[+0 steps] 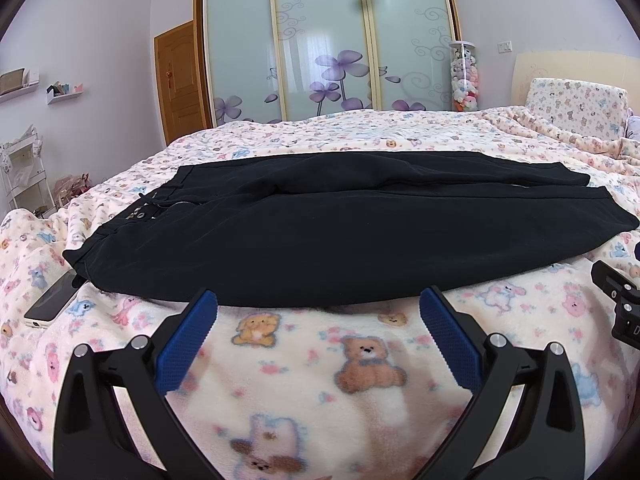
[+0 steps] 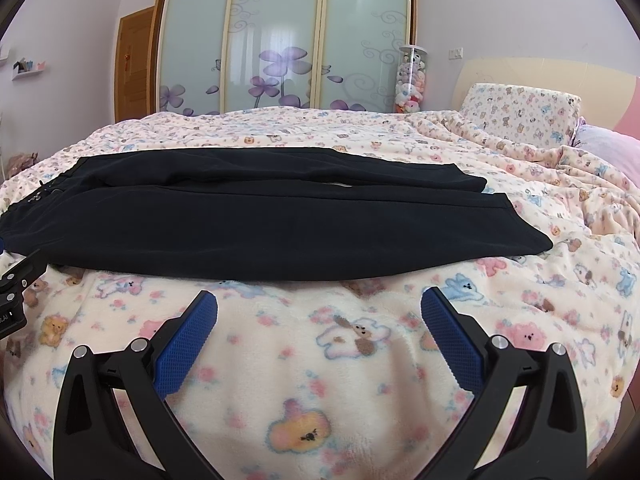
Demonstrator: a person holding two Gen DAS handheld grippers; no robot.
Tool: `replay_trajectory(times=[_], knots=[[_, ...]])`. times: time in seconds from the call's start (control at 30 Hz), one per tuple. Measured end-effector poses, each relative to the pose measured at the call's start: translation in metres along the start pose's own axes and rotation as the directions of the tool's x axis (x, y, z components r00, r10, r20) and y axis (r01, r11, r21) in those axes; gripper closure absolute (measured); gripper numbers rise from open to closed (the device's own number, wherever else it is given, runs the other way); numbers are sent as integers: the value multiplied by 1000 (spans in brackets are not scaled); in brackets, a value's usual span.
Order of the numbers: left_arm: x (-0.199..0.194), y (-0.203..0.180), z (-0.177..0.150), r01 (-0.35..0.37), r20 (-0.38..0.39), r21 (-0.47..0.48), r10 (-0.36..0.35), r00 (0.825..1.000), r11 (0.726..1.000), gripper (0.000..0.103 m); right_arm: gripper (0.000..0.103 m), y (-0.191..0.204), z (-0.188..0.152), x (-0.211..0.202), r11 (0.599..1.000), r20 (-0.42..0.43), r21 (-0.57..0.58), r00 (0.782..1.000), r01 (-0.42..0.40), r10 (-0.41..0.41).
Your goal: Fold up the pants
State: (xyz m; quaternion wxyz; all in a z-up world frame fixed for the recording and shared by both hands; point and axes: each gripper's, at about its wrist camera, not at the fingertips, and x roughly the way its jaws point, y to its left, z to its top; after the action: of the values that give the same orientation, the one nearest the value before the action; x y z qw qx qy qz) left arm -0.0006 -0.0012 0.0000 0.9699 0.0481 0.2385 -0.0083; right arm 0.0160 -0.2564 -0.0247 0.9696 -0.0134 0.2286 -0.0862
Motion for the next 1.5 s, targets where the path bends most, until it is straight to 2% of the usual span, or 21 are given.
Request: replay_trajectory(times=[1.5], knots=[[0,0,0,0,-1,1,0,1000,1000,2,1,-2,-1,3,1000,-11,11,1000,0,0]])
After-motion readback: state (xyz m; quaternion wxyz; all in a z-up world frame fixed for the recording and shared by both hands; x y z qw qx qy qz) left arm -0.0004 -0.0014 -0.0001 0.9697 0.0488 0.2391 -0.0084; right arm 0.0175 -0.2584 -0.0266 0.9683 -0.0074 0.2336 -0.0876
